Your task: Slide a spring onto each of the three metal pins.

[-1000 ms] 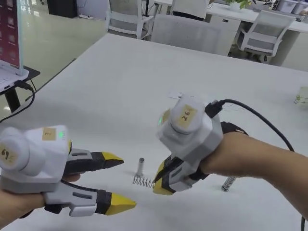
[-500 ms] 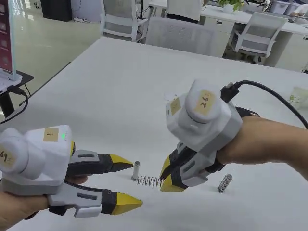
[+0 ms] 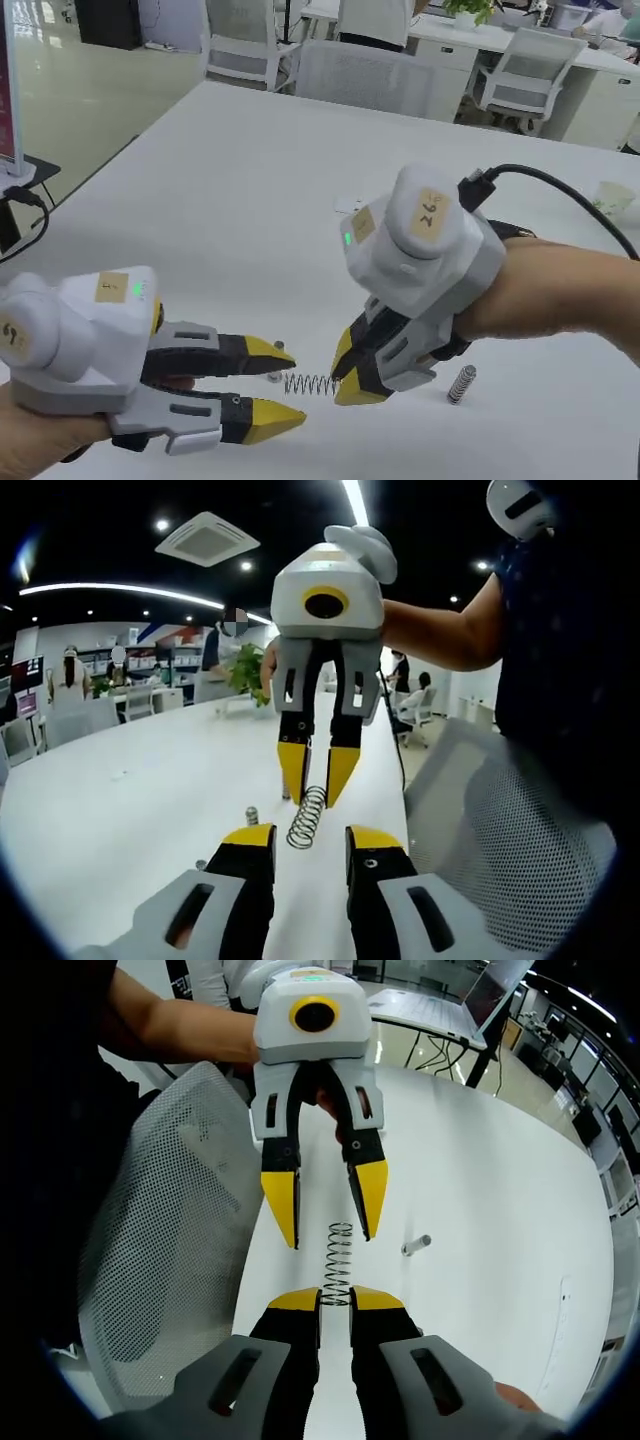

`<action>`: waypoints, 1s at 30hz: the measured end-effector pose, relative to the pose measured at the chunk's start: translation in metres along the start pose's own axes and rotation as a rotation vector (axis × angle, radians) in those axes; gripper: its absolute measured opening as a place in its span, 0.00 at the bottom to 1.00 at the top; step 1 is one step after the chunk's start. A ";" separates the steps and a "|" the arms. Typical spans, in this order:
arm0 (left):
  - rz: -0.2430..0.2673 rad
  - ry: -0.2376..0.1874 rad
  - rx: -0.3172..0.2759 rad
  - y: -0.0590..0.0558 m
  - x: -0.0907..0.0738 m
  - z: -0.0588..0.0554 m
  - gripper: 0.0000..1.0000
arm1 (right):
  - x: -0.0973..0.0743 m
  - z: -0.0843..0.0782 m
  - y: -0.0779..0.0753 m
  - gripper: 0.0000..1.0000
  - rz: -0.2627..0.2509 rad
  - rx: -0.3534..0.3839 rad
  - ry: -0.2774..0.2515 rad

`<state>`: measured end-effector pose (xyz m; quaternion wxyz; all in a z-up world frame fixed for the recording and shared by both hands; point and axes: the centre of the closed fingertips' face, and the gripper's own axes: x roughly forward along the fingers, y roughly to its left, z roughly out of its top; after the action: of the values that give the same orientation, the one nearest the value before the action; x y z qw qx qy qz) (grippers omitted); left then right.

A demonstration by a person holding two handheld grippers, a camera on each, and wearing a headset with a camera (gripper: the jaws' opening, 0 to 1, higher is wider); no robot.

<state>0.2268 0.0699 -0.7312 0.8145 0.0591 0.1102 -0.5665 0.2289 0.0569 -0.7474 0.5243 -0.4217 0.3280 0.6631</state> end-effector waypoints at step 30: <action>-0.019 0.001 0.055 -0.004 0.005 0.002 0.03 | -0.004 0.004 0.004 0.08 0.012 -0.040 0.001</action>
<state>0.2250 0.0640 -0.7307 0.8072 0.0807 0.0953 -0.5770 0.2249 0.0573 -0.7420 0.5116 -0.4304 0.3174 0.6725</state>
